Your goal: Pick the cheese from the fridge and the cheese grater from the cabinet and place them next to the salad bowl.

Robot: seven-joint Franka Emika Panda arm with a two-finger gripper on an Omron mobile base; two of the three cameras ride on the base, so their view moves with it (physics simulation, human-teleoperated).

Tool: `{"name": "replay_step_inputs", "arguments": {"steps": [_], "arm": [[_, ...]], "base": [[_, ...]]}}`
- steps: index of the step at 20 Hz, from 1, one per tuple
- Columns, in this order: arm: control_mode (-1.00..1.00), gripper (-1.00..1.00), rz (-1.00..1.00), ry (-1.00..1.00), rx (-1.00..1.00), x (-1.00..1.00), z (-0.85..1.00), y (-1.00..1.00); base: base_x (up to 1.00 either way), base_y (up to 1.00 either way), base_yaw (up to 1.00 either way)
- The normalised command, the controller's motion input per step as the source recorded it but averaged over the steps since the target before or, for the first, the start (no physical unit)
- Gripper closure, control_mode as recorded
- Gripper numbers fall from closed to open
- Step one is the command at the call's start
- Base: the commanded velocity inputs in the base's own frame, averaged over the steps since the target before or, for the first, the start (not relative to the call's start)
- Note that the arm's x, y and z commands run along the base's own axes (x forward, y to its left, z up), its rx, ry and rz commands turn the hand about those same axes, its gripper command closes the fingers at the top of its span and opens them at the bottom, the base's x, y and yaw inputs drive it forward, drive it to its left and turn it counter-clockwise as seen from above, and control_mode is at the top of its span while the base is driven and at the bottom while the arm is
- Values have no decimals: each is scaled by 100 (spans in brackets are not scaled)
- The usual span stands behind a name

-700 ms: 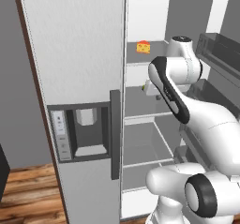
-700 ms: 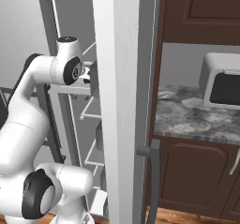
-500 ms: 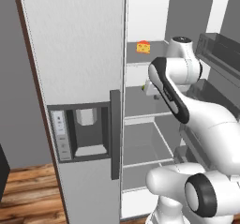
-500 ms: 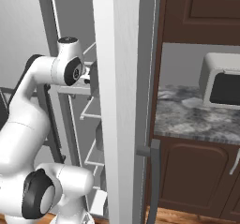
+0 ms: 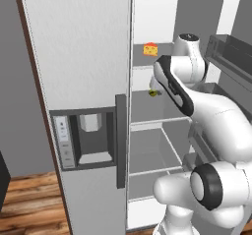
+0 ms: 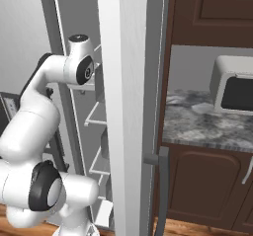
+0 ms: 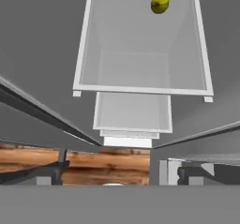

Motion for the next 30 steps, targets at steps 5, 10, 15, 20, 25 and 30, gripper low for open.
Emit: {"name": "replay_step_inputs", "arguments": {"steps": [5, 10, 15, 20, 25, 30], "arm": [[-100, -100, 0, -4, 0, 76, 11, 0], [-100, -100, -1, -5, 0, 57, 41, 0], [-100, -100, 0, -8, 0, 31, 38, 0], [-100, -100, -2, -14, 0, 21, 17, 0], [-100, -100, -1, -26, 0, -17, 14, -6], [-100, -100, 0, -17, 0, -3, 31, -4]], "base": [[0, 0, 0], [0, 0, 0], [0, 0, 0], [0, 0, 0], [0, 0, 0], [0, 0, 0]]}}
